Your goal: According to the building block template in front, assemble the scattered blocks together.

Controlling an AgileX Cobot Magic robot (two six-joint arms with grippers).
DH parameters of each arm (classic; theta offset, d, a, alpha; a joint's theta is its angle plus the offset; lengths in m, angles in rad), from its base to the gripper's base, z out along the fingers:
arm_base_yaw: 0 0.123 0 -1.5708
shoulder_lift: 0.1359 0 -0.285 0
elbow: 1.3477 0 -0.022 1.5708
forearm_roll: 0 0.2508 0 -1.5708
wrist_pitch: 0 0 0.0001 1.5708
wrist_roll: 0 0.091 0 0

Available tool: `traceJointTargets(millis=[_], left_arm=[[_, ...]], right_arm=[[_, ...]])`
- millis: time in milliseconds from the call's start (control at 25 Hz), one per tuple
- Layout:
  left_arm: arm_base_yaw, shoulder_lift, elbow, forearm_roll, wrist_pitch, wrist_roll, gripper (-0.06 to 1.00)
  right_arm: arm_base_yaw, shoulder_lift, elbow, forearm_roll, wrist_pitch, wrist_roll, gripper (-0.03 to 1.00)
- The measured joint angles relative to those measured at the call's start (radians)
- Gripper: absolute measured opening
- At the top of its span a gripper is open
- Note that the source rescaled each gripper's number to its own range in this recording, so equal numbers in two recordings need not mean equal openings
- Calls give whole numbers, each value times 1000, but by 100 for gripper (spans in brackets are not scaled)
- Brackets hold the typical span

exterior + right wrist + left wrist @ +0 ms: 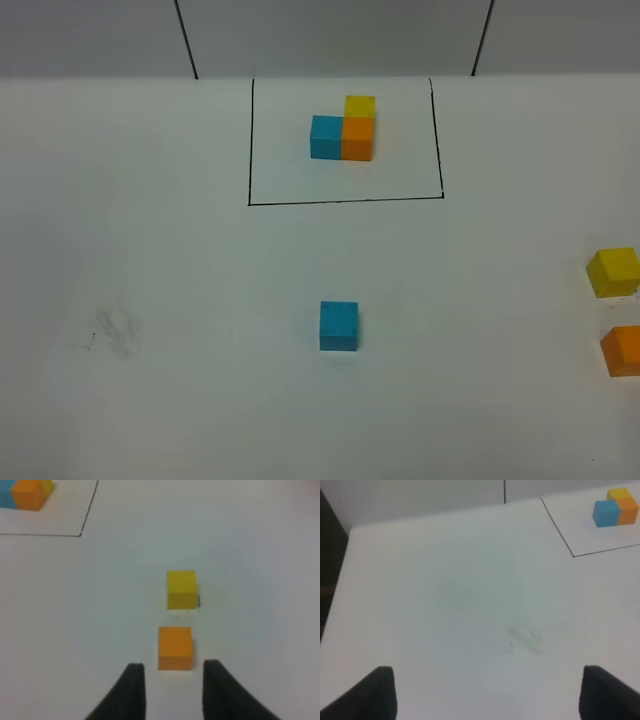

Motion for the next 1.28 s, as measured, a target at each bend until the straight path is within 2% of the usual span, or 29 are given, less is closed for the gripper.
traceJointTargets(millis=[200,400,840,1120,1280], left_arm=[[65,-37,139,-17,-50,-87,68],[76,-37,241,-19,-86,-101,68],[80,-37,247,-19,-105,-102,68],[158,-37,248,-19,-105,-102,68],[168,-37,248,-19,-105,-101,68]], right_arm=[[0,0,0,0,0,0,0],[0,0,0,0,0,0,0],[0,0,0,0,0,0,0],[0,0,0,0,0,0,0],[0,0,0,0,0,0,0]])
